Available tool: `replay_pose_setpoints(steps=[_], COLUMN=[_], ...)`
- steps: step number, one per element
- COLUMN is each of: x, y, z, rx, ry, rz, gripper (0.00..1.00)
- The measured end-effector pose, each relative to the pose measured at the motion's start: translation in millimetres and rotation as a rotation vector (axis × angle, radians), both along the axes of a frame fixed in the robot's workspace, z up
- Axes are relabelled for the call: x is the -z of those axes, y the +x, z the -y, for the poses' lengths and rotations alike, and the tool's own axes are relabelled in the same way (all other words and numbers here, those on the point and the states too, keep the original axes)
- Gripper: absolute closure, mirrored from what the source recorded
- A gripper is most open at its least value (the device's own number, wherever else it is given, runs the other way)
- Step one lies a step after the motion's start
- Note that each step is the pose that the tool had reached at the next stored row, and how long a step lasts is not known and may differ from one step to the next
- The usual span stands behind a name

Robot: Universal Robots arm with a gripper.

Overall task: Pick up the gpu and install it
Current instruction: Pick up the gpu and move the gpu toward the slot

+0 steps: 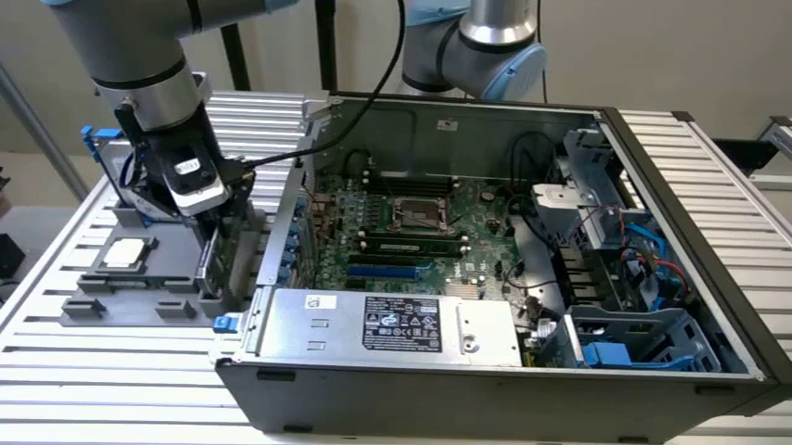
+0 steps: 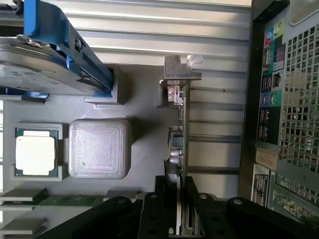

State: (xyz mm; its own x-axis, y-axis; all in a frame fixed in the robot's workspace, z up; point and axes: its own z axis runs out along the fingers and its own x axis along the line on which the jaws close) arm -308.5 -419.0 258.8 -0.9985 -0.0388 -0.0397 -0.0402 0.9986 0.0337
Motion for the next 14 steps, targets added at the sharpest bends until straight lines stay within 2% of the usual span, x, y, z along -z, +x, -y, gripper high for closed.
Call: replay_pose_setpoints(steps=[14], x=[-63.9], y=[3.4], z=[0.2], rx=[0.000], ry=[-0.0001], rz=[-0.0010], gripper=[1.00])
